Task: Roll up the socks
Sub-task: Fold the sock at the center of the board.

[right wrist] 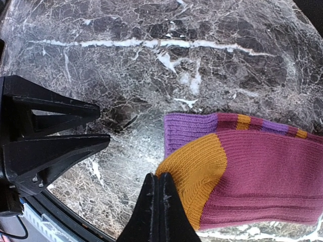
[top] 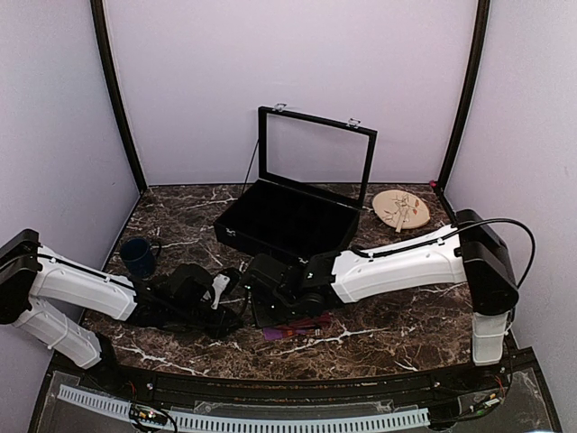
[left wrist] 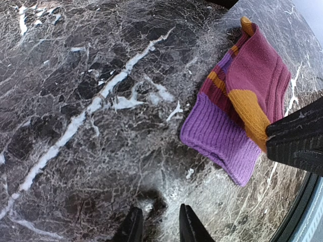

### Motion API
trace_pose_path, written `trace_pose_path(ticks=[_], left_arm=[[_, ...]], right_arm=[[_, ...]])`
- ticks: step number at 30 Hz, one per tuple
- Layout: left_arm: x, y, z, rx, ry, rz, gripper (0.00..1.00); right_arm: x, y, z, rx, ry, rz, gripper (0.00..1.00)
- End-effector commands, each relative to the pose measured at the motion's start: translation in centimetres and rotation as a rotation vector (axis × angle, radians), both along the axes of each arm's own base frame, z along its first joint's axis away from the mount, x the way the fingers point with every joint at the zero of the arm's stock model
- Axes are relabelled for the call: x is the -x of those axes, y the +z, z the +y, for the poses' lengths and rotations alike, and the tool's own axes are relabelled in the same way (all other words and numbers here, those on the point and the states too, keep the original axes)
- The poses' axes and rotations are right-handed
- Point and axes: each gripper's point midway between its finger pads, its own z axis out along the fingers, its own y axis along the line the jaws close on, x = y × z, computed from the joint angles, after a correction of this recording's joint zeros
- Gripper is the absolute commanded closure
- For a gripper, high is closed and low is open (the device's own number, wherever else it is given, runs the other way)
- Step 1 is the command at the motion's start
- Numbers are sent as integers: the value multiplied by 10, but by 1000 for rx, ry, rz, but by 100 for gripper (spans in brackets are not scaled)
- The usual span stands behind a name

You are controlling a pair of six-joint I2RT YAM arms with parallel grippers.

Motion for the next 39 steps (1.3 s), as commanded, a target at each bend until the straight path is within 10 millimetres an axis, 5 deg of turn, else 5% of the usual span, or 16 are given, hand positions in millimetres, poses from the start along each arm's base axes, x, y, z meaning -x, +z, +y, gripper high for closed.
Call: trace_pose_path(ticks=[1,7,16,26,30,39], left_arm=[[-3,9,0,3,1,-12,73],[-5,13,0,4,4,-19,73],[-8,20,1,-14,10,-23,72],[-24,62,-5,2,25,-104,70],[-21,76,-27,60,-74,-119,69],[-10,73,-82,118,-297,-92,69]], right_arm=[[1,2,10,-10,23,-5,100],[1,-10,9,6,28,10,96],[1,8,12,-47,55,-21,51],[0,32,-24,-96,-4,-75,50],[-1,34,-53,-105,-62,-100,50],[-11,33,-107,-166,-199,-154,51]])
